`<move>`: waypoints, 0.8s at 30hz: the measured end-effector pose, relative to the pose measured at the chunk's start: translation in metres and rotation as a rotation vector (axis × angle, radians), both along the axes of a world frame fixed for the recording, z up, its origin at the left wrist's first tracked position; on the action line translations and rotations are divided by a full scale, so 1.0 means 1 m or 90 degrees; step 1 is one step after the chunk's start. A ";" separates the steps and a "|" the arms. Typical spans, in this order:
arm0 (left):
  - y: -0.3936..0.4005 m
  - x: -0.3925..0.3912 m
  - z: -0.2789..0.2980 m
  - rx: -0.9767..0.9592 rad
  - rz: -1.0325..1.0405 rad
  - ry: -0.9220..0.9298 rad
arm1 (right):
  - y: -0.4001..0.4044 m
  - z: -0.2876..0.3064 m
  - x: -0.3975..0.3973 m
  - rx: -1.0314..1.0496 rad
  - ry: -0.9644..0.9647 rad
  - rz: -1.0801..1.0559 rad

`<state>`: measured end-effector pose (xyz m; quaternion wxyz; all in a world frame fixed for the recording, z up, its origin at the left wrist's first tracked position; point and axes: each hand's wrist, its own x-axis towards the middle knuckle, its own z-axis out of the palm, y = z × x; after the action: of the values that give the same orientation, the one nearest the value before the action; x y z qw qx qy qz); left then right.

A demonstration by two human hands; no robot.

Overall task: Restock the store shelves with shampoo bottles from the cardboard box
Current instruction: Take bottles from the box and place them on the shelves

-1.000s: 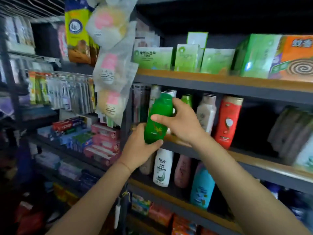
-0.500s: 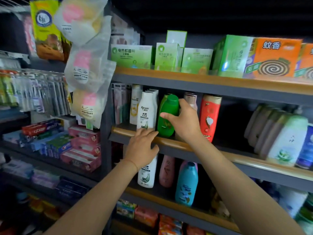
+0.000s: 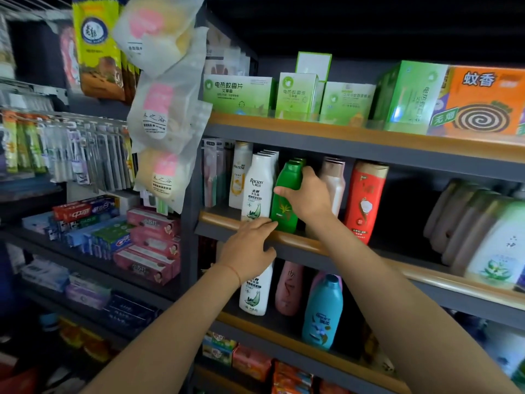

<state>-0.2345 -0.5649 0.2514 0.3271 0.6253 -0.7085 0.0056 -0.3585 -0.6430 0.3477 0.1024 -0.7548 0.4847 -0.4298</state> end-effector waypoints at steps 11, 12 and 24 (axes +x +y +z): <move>-0.005 0.005 -0.006 0.007 -0.016 -0.011 | 0.006 -0.001 0.001 -0.090 0.033 -0.039; -0.004 0.006 -0.007 0.003 -0.025 0.003 | 0.010 -0.001 0.000 -0.125 0.025 -0.041; 0.090 0.109 -0.136 -0.044 0.185 0.288 | 0.072 -0.133 0.082 -0.183 0.029 0.300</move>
<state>-0.1258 -0.4745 0.1155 0.4942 0.6943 -0.5193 -0.0630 -0.2766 -0.5713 0.2152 0.0805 -0.8631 0.2321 -0.4412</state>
